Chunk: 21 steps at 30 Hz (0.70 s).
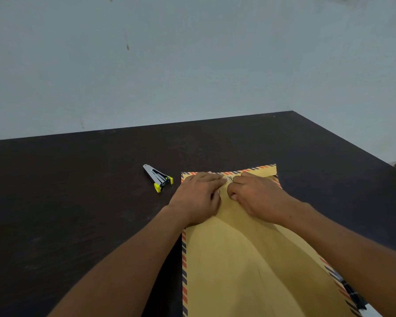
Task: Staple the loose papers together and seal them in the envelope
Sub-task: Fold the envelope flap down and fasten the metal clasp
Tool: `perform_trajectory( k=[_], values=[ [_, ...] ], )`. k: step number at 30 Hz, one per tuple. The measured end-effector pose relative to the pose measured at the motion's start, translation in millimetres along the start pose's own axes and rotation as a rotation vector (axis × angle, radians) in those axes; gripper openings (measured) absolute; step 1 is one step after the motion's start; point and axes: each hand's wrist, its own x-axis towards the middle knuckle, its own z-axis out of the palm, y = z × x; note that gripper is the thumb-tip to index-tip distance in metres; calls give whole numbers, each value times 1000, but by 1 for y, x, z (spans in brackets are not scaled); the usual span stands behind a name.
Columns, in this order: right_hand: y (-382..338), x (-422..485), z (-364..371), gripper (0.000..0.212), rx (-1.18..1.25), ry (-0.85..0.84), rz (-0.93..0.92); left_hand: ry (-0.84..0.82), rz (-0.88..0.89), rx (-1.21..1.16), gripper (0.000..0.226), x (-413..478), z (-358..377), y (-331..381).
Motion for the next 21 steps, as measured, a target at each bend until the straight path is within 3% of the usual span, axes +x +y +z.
perform_trajectory(
  k=[11, 17, 21],
  values=[
    [8, 37, -5, 15, 184, -86, 93, 67, -144, -321, 56, -2, -12, -3],
    [26, 59, -10, 10, 311, -131, 240, 98, -124, -288, 52, -1, -11, -5],
    [32, 56, -4, 8, 427, -50, 323, 90, -108, -261, 45, 0, -10, -4]
  ],
)
